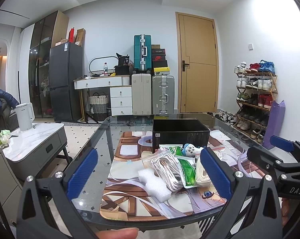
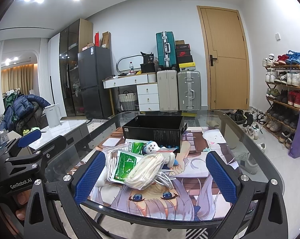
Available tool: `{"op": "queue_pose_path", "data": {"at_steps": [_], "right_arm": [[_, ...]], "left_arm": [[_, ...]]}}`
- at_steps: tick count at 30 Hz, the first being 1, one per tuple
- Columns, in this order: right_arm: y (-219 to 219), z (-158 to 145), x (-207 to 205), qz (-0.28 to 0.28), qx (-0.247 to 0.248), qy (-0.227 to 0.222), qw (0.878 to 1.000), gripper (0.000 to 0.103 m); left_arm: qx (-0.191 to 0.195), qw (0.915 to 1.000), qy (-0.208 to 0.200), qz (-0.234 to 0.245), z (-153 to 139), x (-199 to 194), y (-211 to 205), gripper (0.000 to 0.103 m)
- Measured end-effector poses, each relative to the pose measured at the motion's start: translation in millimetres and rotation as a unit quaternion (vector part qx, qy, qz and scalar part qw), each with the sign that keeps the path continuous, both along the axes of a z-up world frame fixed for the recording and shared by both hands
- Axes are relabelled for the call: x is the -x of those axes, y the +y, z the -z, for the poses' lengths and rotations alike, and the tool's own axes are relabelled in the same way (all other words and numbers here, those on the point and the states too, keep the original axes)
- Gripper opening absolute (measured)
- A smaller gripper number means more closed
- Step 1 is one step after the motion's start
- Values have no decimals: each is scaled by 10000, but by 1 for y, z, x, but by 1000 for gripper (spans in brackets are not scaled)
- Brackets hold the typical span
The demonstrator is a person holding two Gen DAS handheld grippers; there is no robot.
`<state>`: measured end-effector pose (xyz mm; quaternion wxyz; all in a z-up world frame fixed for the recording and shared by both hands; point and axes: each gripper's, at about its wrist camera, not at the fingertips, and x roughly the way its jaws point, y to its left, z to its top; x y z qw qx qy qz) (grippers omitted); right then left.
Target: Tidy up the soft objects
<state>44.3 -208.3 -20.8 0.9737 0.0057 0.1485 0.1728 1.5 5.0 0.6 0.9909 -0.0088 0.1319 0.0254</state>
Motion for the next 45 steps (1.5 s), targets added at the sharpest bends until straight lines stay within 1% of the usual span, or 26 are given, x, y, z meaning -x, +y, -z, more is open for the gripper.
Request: {"op": "queue_pose_path", "data": {"at_steps": [3, 5, 9, 11, 14, 21, 23, 25, 28, 29, 30, 32, 34, 36, 37, 38, 39, 40, 43, 45], "right_arm": [[1, 1, -1, 3, -1, 4, 10000, 102], [1, 1, -1, 5, -19, 7, 10000, 102], [1, 2, -3, -2, -9, 42, 10000, 102], [1, 2, -3, -4, -24, 47, 10000, 102], [1, 2, -4, -7, -22, 50, 10000, 102], [0, -5, -8, -116, -75, 77, 9999, 103], [1, -9, -15, -161, -58, 165, 9997, 102], [4, -12, -31, -203, 33, 469, 9987, 103], [6, -14, -60, -330, 62, 996, 9945, 103], [7, -13, -69, -339, 79, 1158, 9927, 103], [9, -10, -82, -363, 117, 1415, 9892, 102], [12, -3, -102, -479, 51, 1793, 9826, 102], [14, 6, -115, -590, -38, 2105, 9758, 102], [16, 17, -126, -719, -106, 2415, 9677, 102], [17, 23, -130, -773, -168, 2572, 9631, 100], [16, 28, -133, -793, -229, 2656, 9605, 94], [16, 34, -135, -847, -318, 2783, 9562, 92], [17, 37, -136, -893, -342, 2836, 9542, 90], [24, 43, -138, -972, -257, 2882, 9523, 89], [27, 46, -140, -988, -234, 2919, 9511, 84]], "left_arm": [[93, 9999, 80, 44, 1, -1, 2, 103], [168, 9994, 289, 69, 1, -6, 6, 103], [202, 9985, 481, -179, 1, -12, 12, 103], [291, 9976, 585, -249, 3, -14, 16, 103], [398, 9963, 738, -165, 6, -18, 21, 103], [433, 9966, 705, -46, 1, -20, 24, 103], [415, 9962, 761, -19, -2, -25, 26, 103], [415, 9940, 1009, 107, -1, -38, 26, 102], [589, 9880, 1398, 282, 1, -62, 32, 101], [573, 9848, 1610, 309, 3, -74, 32, 99], [557, 9828, 1731, 322, 5, -80, 32, 93], [578, 9778, 1988, 313, 12, -94, 34, 89], [654, 9713, 2272, 275, 21, -108, 36, 88], [661, 9648, 2530, 284, 32, -116, 34, 79], [664, 9606, 2681, 304, 39, -120, 32, 77], [681, 9569, 2804, 321, 43, -123, 31, 73], [721, 9535, 2905, 347, 49, -125, 30, 69], [734, 9511, 2981, 342, 53, -126, 29, 69], [652, 9490, 3061, 382, 59, -127, 22, 69], [602, 9481, 3097, 399, 61, -128, 18, 69]]}}
